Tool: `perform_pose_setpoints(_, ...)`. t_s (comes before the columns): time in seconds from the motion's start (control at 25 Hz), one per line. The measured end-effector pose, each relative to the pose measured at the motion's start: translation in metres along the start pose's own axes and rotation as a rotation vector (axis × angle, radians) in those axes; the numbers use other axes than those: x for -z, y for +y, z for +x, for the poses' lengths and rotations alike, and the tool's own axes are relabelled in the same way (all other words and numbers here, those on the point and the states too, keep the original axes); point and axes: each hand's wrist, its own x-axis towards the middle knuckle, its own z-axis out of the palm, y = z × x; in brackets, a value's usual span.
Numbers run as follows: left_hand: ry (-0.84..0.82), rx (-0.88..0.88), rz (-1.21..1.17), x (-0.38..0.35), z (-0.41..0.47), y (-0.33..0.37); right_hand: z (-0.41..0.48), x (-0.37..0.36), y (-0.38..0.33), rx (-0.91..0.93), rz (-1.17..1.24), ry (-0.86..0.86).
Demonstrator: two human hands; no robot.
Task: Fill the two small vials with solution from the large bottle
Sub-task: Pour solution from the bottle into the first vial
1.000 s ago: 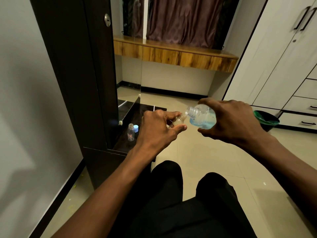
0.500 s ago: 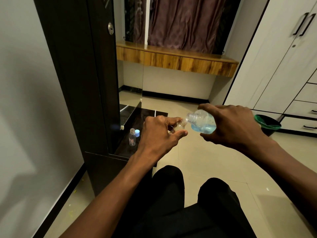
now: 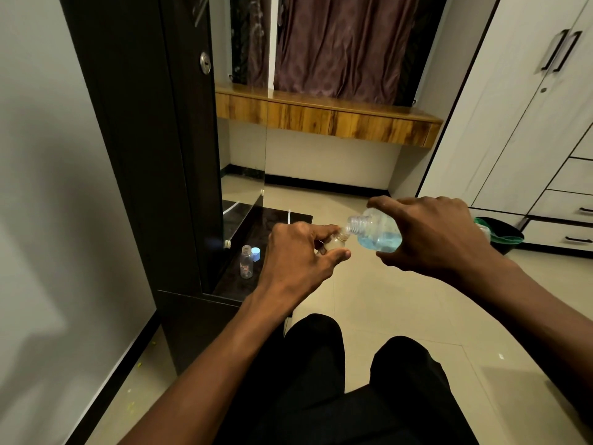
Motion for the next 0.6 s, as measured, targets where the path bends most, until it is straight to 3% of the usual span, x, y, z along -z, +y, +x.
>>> perform_pose_setpoints(0.6,0.008,0.016,0.028,0.0003,0.0000,-0.0010,0.0032,0.0043,-0.0007,0.019,-0.064,-0.040)
